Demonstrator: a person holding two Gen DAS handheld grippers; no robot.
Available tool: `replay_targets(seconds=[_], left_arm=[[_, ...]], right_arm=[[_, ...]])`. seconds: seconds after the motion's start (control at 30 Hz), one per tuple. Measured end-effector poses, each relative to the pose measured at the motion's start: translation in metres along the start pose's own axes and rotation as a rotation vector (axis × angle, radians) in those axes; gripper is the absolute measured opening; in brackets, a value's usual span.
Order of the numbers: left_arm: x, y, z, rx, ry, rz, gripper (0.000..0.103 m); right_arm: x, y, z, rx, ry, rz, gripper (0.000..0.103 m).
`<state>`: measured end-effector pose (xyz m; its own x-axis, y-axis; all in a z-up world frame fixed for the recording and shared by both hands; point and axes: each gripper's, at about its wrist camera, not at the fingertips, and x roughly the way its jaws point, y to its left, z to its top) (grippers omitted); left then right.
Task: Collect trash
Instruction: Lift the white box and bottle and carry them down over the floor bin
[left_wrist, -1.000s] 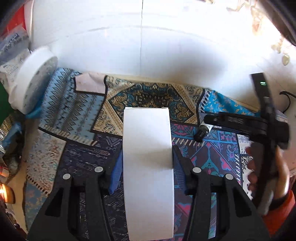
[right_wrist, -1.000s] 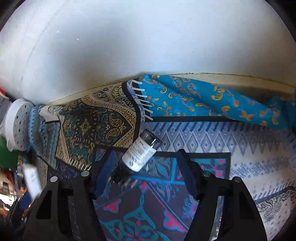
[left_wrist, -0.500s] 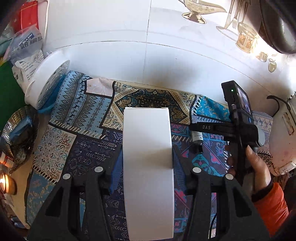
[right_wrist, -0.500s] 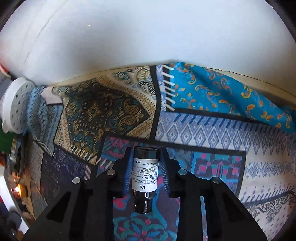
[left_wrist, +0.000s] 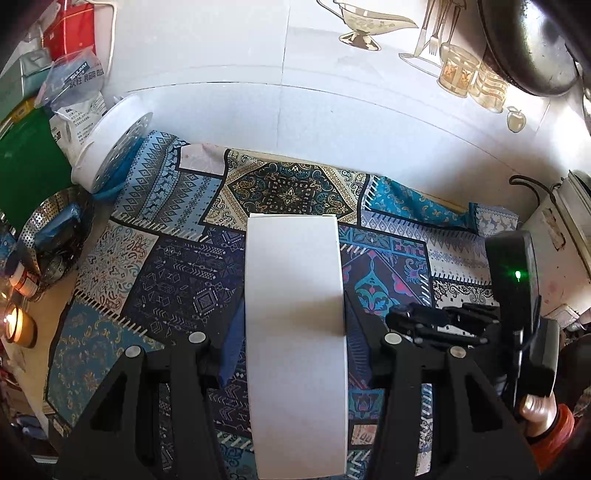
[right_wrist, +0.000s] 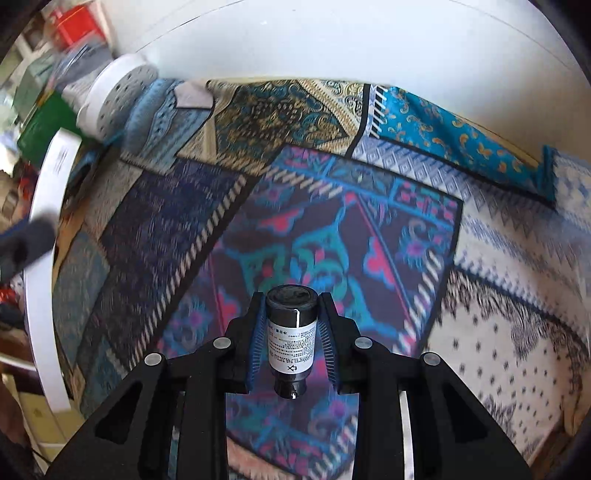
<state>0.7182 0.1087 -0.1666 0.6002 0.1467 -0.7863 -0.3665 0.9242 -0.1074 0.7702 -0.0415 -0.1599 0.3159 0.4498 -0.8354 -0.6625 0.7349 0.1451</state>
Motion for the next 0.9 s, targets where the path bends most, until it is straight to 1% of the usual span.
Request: replay_targets(seconds=[0.1,0.2,0.27,0.37,0.43,0.5,0.63,0.73,0.8,0.9], left_arm=[[-0.010,-0.001,-0.010,-0.002,-0.004,0.002,0.050],[-0.019,-0.003,-0.020,-0.006,-0.004,0.000,0.050],[-0.026,-0.005,-0.027,-0.009,-0.010,0.004,0.050],[-0.039,-0.006,-0.036,-0.023,-0.027,0.001,0.050],[-0.047,-0.006,-0.039,-0.032,-0.038,-0.002,0.050],[-0.054,-0.006,-0.043,-0.033,-0.049,0.004,0.050],[-0.065,-0.006,-0.050,-0.045,-0.065,0.023,0.050],[-0.074,-0.005,-0.058,-0.058,-0.074,0.032,0.050],[-0.079,-0.003,-0.063,-0.066,-0.072,0.024,0.050],[-0.086,-0.002,-0.070,-0.056,-0.068,0.027,0.050]], right_arm=[[-0.008,0.005,-0.026,-0.010,0.022,0.013,0.026],[-0.008,0.006,-0.048,-0.012,0.065,0.020,0.026],[-0.007,0.005,-0.059,-0.006,0.093,0.015,0.026],[-0.006,0.001,-0.074,0.027,0.137,0.045,0.026],[-0.006,-0.002,-0.080,0.041,0.155,0.045,0.026],[-0.008,-0.003,-0.086,0.052,0.163,0.051,0.026],[-0.008,0.000,-0.096,0.036,0.176,0.057,0.026],[-0.006,0.002,-0.099,0.034,0.162,0.061,0.026],[-0.002,0.003,-0.100,0.037,0.167,0.061,0.026],[-0.001,0.006,-0.103,0.036,0.134,0.039,0.026]])
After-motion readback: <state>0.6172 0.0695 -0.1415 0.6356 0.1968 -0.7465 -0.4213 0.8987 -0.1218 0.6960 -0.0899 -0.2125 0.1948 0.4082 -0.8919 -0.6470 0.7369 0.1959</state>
